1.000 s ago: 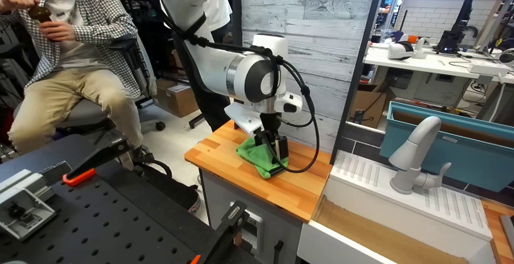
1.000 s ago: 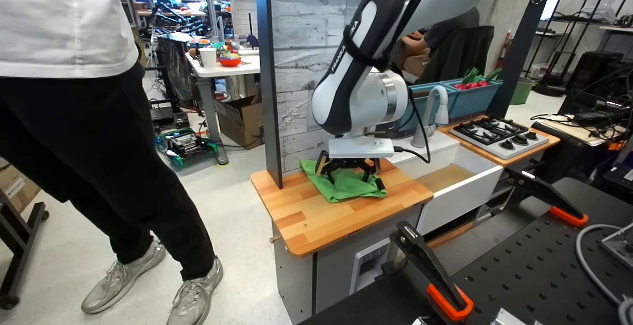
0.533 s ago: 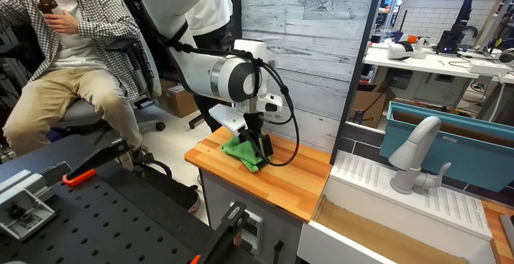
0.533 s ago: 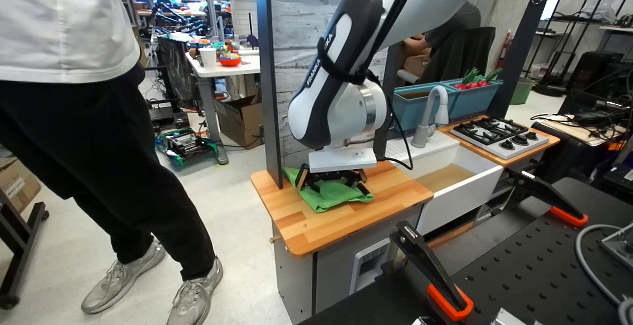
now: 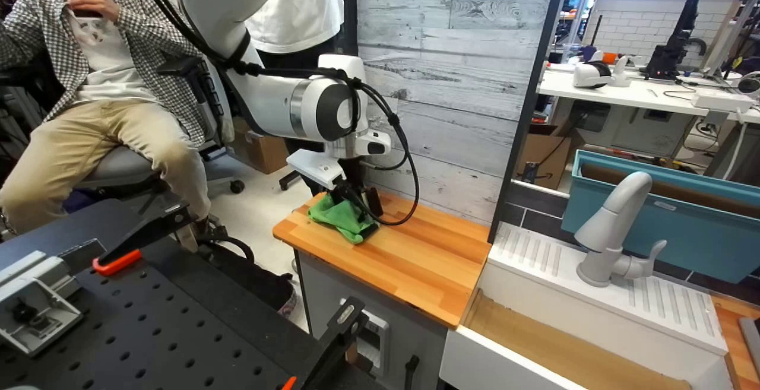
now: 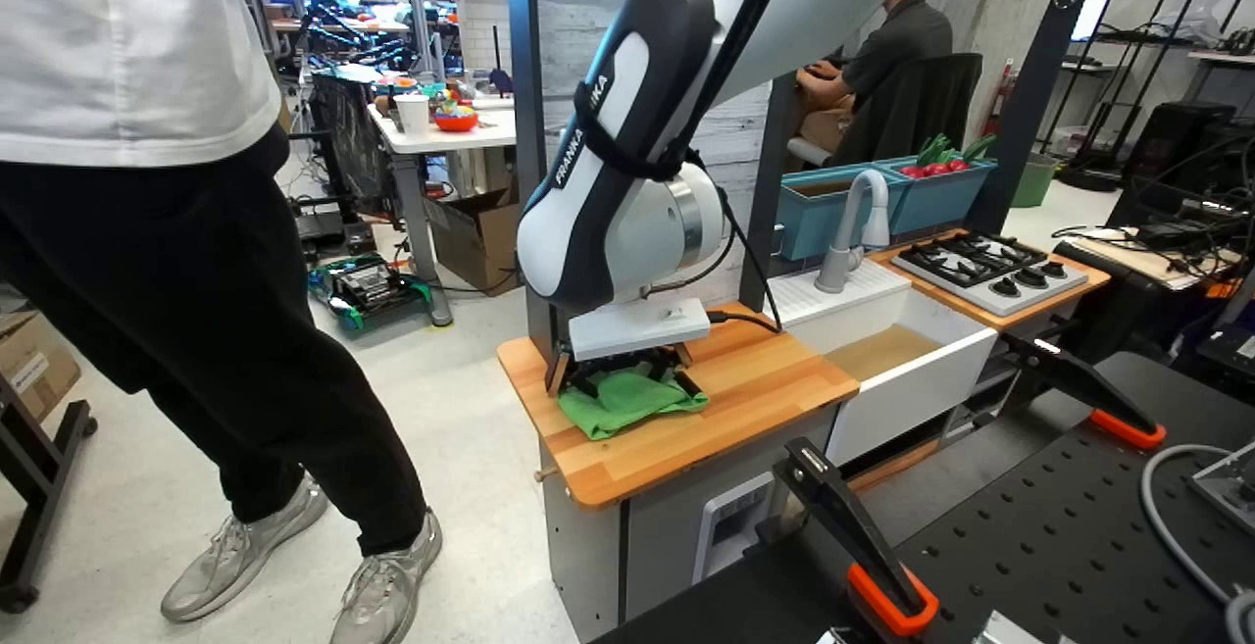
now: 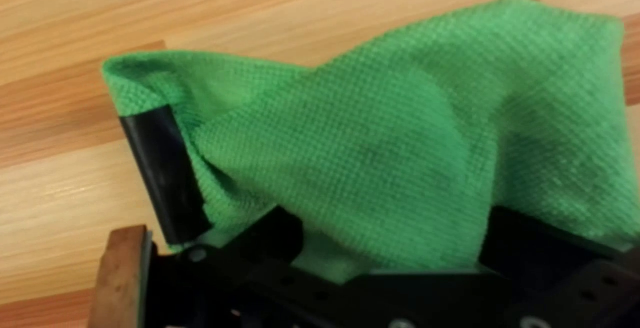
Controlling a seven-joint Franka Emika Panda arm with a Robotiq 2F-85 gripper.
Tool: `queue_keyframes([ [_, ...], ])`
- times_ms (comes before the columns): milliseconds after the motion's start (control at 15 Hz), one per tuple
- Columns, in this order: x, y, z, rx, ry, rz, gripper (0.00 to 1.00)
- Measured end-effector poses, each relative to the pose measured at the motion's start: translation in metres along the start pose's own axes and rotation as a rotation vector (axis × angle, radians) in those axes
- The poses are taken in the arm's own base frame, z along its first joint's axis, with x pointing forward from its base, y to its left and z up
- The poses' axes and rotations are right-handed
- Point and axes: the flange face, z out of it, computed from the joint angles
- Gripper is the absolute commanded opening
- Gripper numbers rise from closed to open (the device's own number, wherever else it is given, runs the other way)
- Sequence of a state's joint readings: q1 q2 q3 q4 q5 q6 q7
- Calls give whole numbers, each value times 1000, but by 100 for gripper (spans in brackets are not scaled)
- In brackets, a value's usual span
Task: Slide the cloth to the left on the counter
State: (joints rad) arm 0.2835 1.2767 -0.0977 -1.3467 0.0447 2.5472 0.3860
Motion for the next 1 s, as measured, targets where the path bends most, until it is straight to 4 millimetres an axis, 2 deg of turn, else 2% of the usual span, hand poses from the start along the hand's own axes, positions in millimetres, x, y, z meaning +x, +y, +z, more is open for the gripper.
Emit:
queue_keyframes([
  [267, -5, -16, -2, -13, 7, -42, 100],
  [1000, -3, -17, -8, -7, 15, -15, 100],
])
